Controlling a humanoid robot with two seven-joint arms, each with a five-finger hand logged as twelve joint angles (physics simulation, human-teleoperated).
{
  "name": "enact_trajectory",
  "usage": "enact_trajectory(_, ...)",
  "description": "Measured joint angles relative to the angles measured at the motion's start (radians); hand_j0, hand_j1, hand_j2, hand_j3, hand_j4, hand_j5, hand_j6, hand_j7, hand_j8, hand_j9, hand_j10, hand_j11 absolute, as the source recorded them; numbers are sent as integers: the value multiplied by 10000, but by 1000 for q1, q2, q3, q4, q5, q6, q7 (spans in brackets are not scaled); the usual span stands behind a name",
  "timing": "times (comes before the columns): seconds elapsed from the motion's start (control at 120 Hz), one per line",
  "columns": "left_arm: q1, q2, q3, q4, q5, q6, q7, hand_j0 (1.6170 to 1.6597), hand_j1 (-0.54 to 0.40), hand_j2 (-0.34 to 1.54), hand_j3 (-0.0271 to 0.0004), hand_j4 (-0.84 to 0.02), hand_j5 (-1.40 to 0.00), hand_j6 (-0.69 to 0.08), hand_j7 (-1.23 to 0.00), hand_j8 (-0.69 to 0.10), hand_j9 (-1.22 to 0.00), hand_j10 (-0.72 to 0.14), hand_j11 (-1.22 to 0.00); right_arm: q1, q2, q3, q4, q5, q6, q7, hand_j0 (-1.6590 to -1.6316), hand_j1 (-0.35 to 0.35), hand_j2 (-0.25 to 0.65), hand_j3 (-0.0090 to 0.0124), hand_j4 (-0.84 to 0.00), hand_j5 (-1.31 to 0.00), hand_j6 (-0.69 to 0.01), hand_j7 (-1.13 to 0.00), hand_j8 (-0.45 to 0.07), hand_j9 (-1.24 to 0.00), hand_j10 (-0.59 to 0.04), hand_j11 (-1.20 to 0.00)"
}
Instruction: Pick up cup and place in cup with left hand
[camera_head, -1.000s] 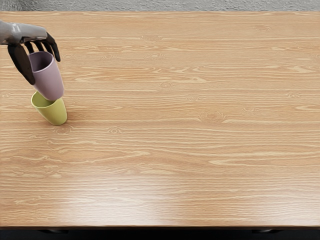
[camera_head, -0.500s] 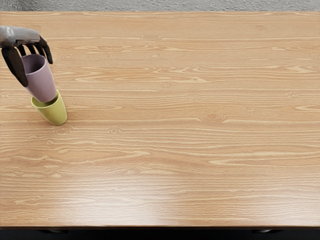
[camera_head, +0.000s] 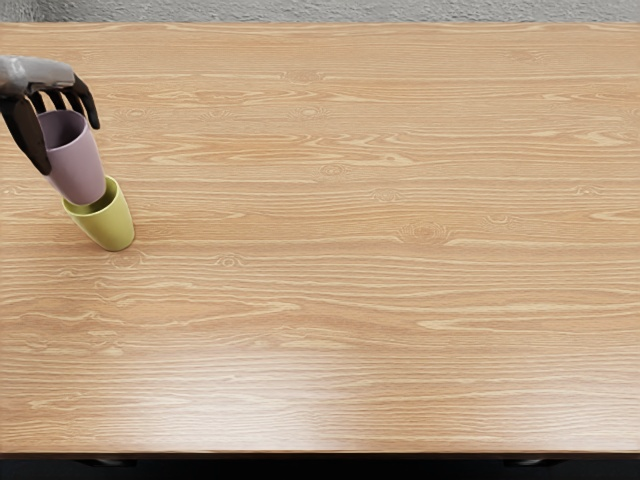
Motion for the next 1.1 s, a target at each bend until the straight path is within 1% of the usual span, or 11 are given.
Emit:
enact_trajectory(0.383,8,-16,1,18,31,5,0,16544,-683,646,0,-4850,-6689,-3513,-6546,-3161,-6562,-4538,-6635,0,0,0,0,0,0,1,-16581,-3204,-47,0,-242,-312,-243,-311,-242,-311,-241,-311)
enact_trajectory(0.542,20,-34,1,19,33,16,0,16543,-659,647,0,-4847,-6686,-3544,-6531,-3189,-6546,-4567,-6630,0,0,0,0,0,0,1,-16581,-3204,-47,0,-242,-312,-243,-311,-242,-311,-241,-311)
enact_trajectory(0.725,33,-35,2,20,42,19,0,16544,-690,653,0,-4862,-6661,-3496,-6564,-3137,-6581,-4530,-6632,0,0,0,0,0,0,1,-16581,-3204,-48,0,-242,-312,-243,-311,-242,-311,-241,-311)
enact_trajectory(0.933,35,-34,3,19,46,20,0,16545,-673,612,0,-4815,-6602,-3528,-6489,-3161,-6510,-4549,-6563,0,0,-1,0,0,0,1,-16581,-3204,-47,0,-242,-312,-243,-311,-242,-312,-241,-311)
enact_trajectory(0.95,35,-35,3,19,46,20,0,16546,-620,546,0,-4732,-6491,-3557,-6372,-3196,-6391,-4569,-6447,0,0,-1,0,0,0,1,-16581,-3204,-47,0,-242,-312,-243,-311,-242,-311,-241,-311)
enact_trajectory(0.975,35,-37,3,19,46,20,0,16550,-479,543,0,-4469,-6108,-3432,-6003,-3113,-6020,-4325,-6069,0,0,-1,0,0,0,1,-16581,-3204,-48,0,-242,-312,-243,-311,-242,-311,-241,-311)
enact_trajectory(1.1,35,-40,2,19,46,34,0,16564,1063,354,0,-2680,-3626,-2125,-3567,-1952,-3575,-2602,-3601,0,0,-2,0,0,0,1,-16581,-3204,-47,0,-242,-312,-243,-311,-242,-312,-241,-311)
